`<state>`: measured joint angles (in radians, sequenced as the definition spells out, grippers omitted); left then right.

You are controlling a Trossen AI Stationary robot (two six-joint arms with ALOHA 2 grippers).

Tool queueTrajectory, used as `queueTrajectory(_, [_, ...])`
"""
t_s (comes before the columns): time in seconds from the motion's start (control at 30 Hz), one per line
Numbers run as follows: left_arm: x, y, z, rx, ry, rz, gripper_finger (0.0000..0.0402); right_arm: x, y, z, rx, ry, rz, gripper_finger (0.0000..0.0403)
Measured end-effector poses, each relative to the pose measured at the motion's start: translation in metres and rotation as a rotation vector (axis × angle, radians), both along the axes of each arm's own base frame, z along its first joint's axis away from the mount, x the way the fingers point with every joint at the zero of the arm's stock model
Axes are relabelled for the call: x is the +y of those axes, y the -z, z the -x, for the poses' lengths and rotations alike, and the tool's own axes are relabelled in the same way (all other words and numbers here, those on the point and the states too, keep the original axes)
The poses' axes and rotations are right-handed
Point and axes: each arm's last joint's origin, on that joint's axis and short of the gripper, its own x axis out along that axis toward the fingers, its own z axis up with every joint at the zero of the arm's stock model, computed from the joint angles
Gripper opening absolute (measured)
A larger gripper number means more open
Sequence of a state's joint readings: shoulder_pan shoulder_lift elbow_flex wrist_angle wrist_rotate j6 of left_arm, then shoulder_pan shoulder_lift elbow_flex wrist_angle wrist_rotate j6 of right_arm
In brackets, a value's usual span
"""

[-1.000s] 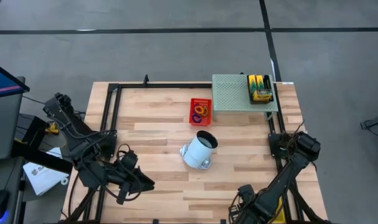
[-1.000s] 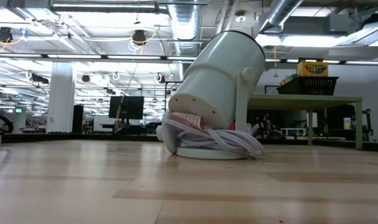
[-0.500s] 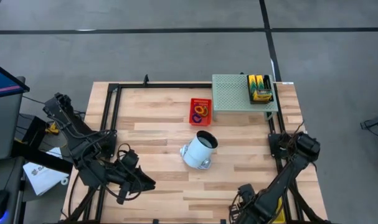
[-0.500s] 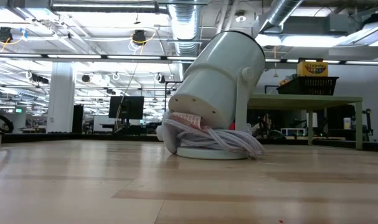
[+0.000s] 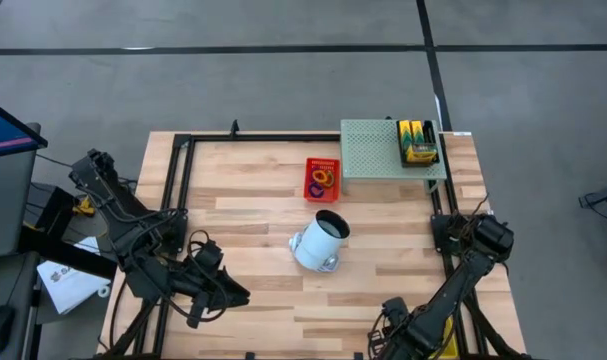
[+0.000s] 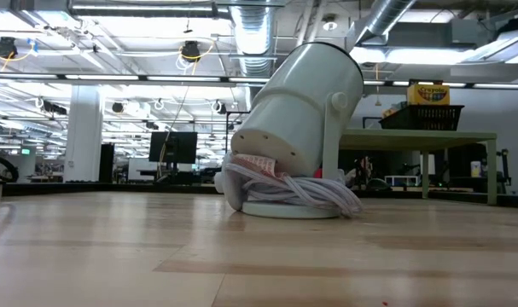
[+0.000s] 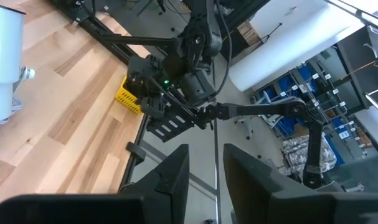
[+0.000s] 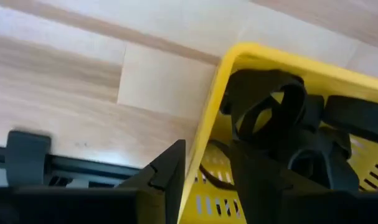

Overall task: Pick & Place Office Desk Supplies
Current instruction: Put the yellow bin on the shelf

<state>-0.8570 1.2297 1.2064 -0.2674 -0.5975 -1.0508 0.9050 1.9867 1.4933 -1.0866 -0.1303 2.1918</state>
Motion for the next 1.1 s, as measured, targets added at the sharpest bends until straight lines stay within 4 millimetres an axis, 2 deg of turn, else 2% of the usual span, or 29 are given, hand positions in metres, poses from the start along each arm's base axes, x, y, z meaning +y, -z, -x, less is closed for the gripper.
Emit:
queueTrajectory(0.33, [0.0,-0.001,0.0,-0.005,0.0,0.006,0.0094,0.0,0.015,0.0,-0.03,0.004,-0.042,0.0099])
queueTrajectory(0.43, [0.0,-0.001,0.0,-0.005,-0.001,0.006,0.0094,0.0,0.014,-0.002,-0.036,0.005,-0.051,0.0071])
queueTrajectory(0.53, [0.0,-0.001,0.0,-0.005,-0.001,0.006,0.0094,-0.002,0.012,-0.006,-0.036,-0.03,-0.059,0.0021])
queueTrajectory(0.67, [0.0,-0.001,0.0,-0.005,-0.001,0.006,0.0094,-0.009,0.006,-0.014,-0.038,-0.084,-0.054,0.0012])
queueTrajectory(0.83, [0.0,-0.001,0.0,-0.005,-0.001,0.006,0.0094,-0.02,-0.012,-0.03,-0.044,-0.189,-0.035,0.0006])
queueTrajectory(1.1, [0.0,-0.001,0.0,-0.009,-0.008,-0.01,0.0094,-0.052,-0.066,-0.064,-0.098,-0.272,0.048,0.0004])
